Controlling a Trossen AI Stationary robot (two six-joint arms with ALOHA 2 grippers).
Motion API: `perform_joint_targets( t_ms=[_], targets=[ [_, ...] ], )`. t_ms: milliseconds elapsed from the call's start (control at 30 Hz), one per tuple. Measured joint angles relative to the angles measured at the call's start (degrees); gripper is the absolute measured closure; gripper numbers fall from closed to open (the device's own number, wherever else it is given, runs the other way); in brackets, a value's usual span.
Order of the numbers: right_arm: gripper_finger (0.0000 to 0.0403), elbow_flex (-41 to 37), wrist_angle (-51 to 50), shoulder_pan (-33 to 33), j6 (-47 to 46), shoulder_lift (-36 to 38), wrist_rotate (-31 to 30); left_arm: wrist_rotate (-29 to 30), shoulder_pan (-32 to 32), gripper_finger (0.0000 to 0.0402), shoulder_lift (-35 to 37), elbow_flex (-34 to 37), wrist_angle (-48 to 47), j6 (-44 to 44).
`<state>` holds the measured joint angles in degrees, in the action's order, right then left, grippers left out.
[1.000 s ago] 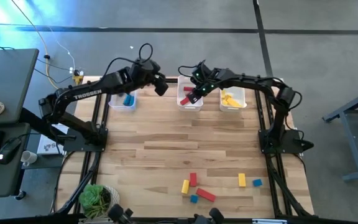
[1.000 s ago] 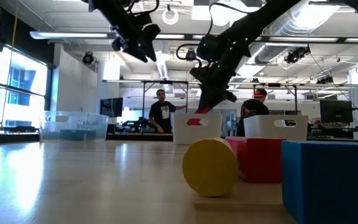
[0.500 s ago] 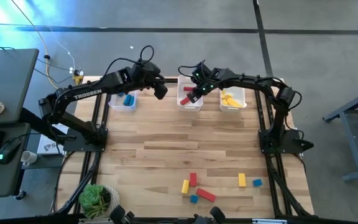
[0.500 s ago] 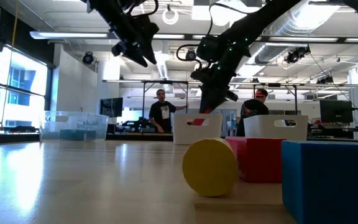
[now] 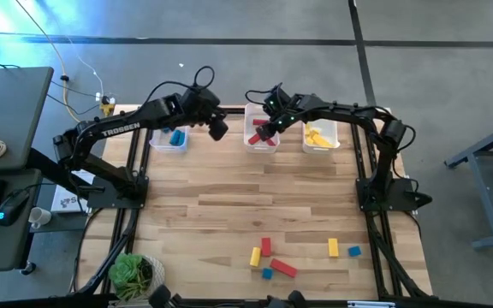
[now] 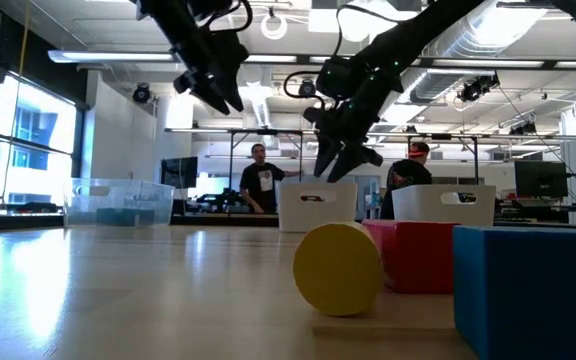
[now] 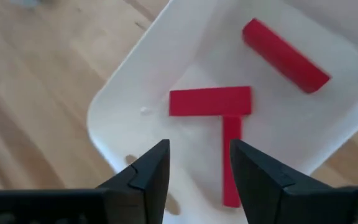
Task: Sort & place blocks by color
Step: Put the yellow block into the right white bin
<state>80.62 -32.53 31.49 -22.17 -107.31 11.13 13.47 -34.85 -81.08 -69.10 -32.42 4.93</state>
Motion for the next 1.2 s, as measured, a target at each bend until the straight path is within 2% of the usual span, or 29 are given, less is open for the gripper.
perform_joint_targets(
  t_ms=[233, 433, 600, 900, 1200],
  targets=[
    [0.0249, 0.0, -1.3, -2.5, -3.5, 1.0, 1.9, -4.5, 0.0, 0.0186, 0.0, 0.0, -3.3, 0.0],
    [0.0249, 0.0, -1.9, -6.4, -5.8, 5.2, -3.2, -4.5, 0.0, 0.0186, 0.0, 0.0, -4.7, -1.3],
    [0.0249, 0.0, -6.1, -10.0, -11.6, 8.1, -5.2, -4.5, 0.0, 0.0186, 0.0, 0.0, -5.4, -1.6],
    [0.0249, 0.0, -19.0, -20.9, -23.9, 8.9, -5.3, -6.1, 0.6, 0.0186, 0.0, 0.0, -5.8, -2.1],
    [0.0249, 0.0, -26.2, -32.6, -35.2, 8.9, -5.7, -7.9, 1.5, 0.0186, 0.0, 0.0, -6.0, -2.2]
  ],
)
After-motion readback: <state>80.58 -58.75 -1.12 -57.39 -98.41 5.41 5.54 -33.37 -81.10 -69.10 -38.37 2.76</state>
